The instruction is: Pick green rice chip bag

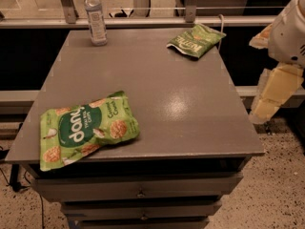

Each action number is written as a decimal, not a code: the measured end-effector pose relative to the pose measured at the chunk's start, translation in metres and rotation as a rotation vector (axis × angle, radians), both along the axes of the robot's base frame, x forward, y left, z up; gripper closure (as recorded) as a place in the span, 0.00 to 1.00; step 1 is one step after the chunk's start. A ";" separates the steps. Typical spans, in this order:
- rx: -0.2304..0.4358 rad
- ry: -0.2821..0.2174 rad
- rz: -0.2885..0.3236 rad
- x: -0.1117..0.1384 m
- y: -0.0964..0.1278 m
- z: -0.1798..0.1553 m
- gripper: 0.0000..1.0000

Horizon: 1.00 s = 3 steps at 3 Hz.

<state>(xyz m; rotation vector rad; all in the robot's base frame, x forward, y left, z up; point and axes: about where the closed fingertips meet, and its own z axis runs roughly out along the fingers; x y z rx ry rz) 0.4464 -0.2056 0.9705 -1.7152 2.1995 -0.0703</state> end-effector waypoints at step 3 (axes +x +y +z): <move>0.302 -0.028 0.233 0.062 0.159 -0.074 0.00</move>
Offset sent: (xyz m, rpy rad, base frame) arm 0.0821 0.1823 -0.0723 0.3454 -0.0659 0.2793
